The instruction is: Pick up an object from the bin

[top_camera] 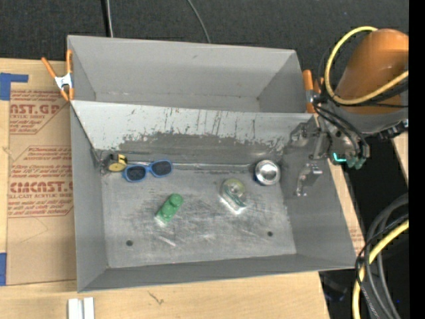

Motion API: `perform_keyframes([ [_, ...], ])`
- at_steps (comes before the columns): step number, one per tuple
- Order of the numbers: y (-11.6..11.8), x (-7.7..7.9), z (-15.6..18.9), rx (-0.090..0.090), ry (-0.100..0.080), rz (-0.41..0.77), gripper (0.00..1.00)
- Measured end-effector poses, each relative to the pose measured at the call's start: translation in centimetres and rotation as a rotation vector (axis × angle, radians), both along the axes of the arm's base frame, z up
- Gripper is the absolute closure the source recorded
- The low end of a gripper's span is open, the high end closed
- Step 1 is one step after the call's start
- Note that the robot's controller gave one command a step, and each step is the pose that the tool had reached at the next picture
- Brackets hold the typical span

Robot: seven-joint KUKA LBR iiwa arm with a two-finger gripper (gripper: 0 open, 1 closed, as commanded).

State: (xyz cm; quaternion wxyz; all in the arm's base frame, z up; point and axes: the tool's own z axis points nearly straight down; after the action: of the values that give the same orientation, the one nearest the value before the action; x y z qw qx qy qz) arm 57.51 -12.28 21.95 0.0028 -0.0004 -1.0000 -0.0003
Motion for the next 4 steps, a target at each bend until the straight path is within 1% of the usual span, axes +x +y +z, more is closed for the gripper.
perform_keyframes([
  [1,1.7,-2.5,-14.0,0.001,0.002,-0.192,0.0],
  [2,9.2,0.5,-14.3,0.0,-0.013,-0.06,0.0],
  [3,9.0,0.7,-14.1,0.0,-0.02,-0.064,1.0],
  [4,9.5,1.1,-2.8,-0.001,-0.015,0.164,1.0],
])
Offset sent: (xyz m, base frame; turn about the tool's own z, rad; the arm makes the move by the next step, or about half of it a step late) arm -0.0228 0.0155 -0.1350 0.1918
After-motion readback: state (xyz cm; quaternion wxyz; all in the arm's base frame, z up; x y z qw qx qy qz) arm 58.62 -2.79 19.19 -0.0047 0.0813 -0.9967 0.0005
